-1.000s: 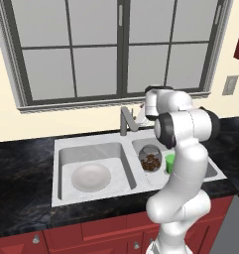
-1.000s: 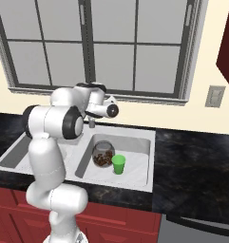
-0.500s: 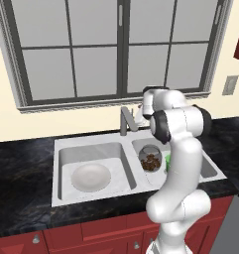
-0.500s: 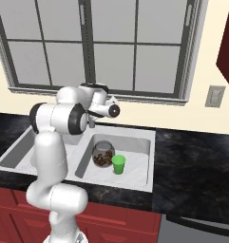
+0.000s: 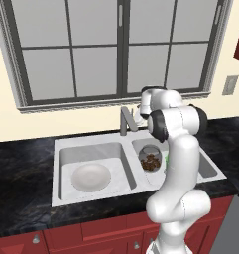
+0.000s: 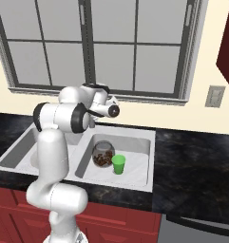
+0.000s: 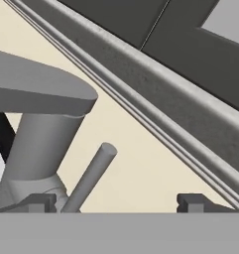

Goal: Pick the cup and jar and place them in the sink. Then turn on the water.

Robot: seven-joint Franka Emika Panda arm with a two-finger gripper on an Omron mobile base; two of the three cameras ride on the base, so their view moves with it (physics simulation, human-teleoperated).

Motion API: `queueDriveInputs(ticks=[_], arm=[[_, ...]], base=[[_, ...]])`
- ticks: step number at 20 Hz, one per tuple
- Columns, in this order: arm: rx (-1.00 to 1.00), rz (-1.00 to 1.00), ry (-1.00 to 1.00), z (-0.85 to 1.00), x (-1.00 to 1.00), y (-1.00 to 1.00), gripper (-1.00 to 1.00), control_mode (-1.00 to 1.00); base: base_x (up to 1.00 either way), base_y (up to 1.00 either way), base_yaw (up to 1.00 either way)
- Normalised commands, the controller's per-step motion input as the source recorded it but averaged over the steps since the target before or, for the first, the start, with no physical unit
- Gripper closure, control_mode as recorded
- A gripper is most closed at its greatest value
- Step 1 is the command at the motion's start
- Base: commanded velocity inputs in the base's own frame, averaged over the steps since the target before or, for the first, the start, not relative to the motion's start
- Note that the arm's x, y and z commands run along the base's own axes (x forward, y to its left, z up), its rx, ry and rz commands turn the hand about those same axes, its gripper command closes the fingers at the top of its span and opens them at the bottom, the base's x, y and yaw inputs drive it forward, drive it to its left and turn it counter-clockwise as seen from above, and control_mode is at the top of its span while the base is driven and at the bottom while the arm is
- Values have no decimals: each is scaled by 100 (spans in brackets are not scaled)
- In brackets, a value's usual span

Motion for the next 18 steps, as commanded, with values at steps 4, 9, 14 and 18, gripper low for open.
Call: queueDriveInputs(ticks=[4, 9, 14, 18], arm=[[0, 0, 0, -6, 27, 0, -100, -100], [0, 0, 0, -1, 20, 0, -100, -100], [3, 0, 0, 12, 1, 0, -100, -100], [5, 0, 0, 22, 0, 0, -100, -100]], base=[[0, 0, 0], [0, 0, 0], [0, 0, 0], [0, 0, 0]])
